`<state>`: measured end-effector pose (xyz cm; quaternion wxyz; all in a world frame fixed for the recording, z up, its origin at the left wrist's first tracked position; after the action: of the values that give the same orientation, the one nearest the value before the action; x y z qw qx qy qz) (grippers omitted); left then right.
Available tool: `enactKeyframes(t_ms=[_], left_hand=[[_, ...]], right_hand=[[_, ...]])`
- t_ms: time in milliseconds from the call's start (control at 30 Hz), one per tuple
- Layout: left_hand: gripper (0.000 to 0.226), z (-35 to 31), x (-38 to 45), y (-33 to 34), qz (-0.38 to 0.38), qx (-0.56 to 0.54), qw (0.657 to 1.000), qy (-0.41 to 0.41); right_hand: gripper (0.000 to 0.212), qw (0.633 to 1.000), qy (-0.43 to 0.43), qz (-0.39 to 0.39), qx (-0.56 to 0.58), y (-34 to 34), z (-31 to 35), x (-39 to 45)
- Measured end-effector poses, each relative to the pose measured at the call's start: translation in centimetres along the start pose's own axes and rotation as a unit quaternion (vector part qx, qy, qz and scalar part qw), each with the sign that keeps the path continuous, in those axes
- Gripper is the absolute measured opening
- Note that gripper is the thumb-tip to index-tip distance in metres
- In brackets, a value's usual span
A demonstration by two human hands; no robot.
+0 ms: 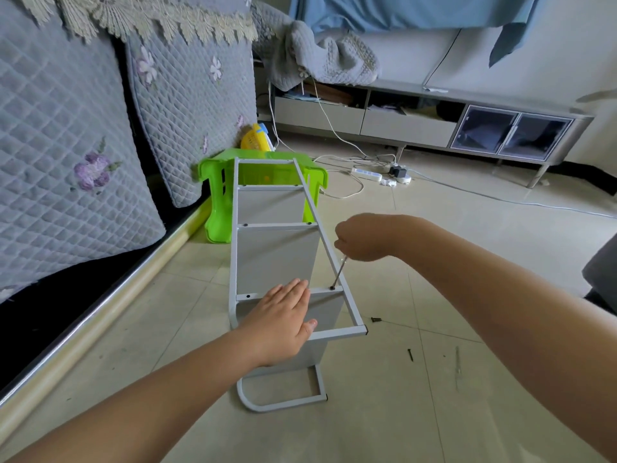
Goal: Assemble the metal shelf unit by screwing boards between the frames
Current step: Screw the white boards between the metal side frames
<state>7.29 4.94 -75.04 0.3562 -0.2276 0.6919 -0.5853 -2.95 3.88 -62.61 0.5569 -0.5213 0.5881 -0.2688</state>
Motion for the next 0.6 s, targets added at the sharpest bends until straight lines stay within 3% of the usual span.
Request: enactKeyframes(t_ms=[67, 167, 300, 467, 600], left_hand=[[0.06, 0.02, 0.09, 0.04, -0.002, -0.004, 1.0, 0.003], [0.06, -0.04, 0.07, 0.21, -0.005, -0.002, 1.0, 0.002], [0.06, 0.06, 0.38, 0.26, -0.015, 0.008, 1.0, 0.001], [0.103, 0.14, 0.82, 0.16, -0.041, 0.012, 0.999, 0.002], [0.107, -0.14, 0.3, 0.54, -0.042, 0.014, 0.999, 0.012]], right_hand=[[0.028, 1.0, -0.008, 0.014, -0.008, 0.31, -0.11, -0.74], [0.02, 0.999, -0.03, -0.024, -0.034, 0.35, 0.04, -0.8], [0.022, 0.998, -0.038, -0.038, -0.036, 0.53, 0.25, -0.89], [0.025, 0.999, -0.019, -0.018, -0.034, 0.5, 0.34, -0.84], [0.022, 1.0, 0.016, 0.026, 0.004, -0.21, 0.57, -0.22]])
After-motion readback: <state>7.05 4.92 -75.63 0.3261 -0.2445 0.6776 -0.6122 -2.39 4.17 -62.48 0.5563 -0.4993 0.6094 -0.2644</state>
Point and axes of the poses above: each hand's wrist, its own x-axis towards the middle knuckle, its own y-axis out of the palm, z = x × y, the point moved 6 cm from there along x, towards the middle knuckle, and after that the axes turned 8 degrees about -y, right-handed, at the moved point
